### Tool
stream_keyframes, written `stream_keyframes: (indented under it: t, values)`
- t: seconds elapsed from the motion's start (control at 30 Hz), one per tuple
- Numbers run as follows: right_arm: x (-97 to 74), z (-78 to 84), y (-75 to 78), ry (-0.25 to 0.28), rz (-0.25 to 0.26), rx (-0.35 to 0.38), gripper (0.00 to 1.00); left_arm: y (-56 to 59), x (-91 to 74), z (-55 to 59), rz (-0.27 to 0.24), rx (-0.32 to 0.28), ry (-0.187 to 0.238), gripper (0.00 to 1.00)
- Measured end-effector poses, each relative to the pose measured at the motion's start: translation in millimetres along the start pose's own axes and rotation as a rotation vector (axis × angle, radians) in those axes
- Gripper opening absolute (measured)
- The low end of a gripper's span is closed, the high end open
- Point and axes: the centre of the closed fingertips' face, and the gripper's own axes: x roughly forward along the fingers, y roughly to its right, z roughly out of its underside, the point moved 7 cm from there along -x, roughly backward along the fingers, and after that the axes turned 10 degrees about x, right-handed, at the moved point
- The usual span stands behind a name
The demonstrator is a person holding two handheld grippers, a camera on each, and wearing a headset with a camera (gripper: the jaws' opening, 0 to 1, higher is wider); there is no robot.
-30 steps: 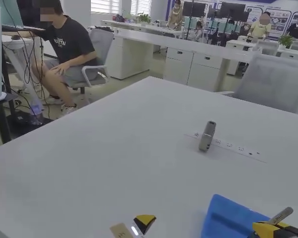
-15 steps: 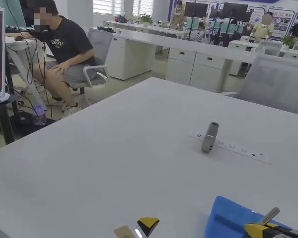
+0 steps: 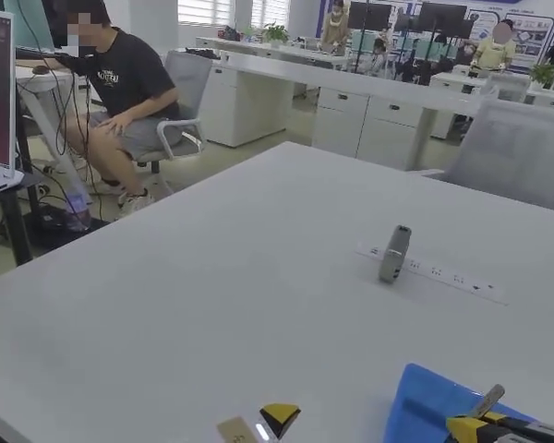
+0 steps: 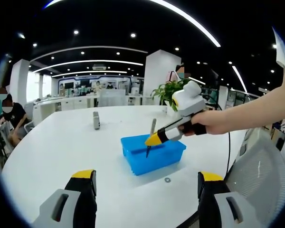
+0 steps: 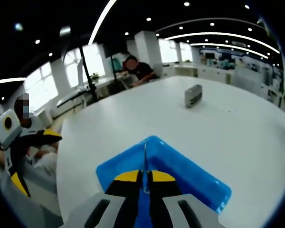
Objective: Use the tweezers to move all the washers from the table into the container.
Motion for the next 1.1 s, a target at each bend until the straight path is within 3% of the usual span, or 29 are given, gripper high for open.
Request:
stream_keyframes:
  t: [0.2, 0.77, 1.1]
  values:
    - [-8.7, -5.7, -2.7, 0.025, -0.003, -0.010, 0.04, -0.1, -0.3, 0.0, -0.001, 0.000, 0.001, 0.89]
    - [-52.0, -18.3, -39.5, 0.110, -0.055, -0.035, 0.04, 1.6, -0.6, 0.0, 0.013, 0.004, -0.004, 0.88]
    - [-57.0, 2.8, -55.5, 0.074, -0.111, -0.025, 0.04, 2.5, -0.2, 0.3, 0.020, 0.005, -0.007, 0.86]
